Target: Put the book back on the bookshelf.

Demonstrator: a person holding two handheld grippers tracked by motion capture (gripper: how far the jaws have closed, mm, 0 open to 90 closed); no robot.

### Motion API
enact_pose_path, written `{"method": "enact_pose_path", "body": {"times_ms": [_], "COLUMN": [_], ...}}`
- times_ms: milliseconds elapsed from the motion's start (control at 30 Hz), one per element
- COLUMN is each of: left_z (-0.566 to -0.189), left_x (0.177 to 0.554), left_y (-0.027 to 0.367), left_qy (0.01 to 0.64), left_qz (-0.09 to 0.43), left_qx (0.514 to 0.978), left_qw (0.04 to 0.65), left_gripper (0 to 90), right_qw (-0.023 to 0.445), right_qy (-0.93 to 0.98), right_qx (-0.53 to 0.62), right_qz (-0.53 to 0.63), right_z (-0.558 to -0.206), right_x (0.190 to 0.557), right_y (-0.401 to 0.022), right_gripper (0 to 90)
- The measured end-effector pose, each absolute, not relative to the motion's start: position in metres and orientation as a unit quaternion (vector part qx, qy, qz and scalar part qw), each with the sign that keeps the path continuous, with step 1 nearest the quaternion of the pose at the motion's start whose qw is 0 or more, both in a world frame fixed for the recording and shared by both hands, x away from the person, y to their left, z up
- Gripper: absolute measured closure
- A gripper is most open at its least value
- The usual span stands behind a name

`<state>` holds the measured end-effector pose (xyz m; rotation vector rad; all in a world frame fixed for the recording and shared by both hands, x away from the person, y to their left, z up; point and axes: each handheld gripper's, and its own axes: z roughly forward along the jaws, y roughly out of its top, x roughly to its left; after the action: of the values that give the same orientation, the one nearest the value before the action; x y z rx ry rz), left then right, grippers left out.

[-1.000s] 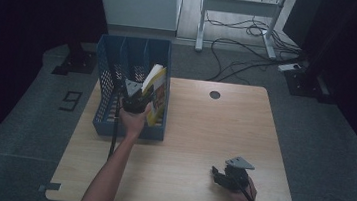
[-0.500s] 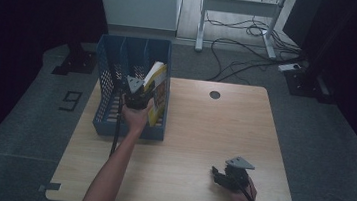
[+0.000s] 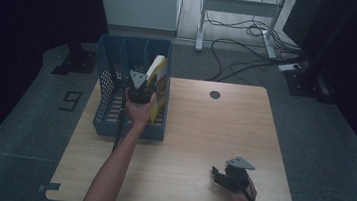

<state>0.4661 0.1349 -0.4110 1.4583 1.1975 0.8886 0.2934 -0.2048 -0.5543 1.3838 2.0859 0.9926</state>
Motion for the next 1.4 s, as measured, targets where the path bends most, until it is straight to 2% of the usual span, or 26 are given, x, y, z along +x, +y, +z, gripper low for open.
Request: {"method": "enact_pose_path", "body": {"times_ms": [500,1400], "left_z": [-0.421,-0.431], "left_x": [0.487,0.489], "left_y": [0.137,0.135], "left_qy": [0.501,0.514], "left_qz": [0.375,0.394], "left_qx": [0.608,0.583], "left_qw": [0.489,0.491], "left_gripper": [75.3,75.0], "right_qw": [0.222,0.220], "right_qy": [0.754,0.753], "right_qx": [0.502,0.504], "right_qz": [0.360,0.362], "right_z": [-0.554,-0.554], "right_x": [0.293,0.292], "right_y": [-0.205,-0.207], "right_gripper": [33.3,33.2]}}
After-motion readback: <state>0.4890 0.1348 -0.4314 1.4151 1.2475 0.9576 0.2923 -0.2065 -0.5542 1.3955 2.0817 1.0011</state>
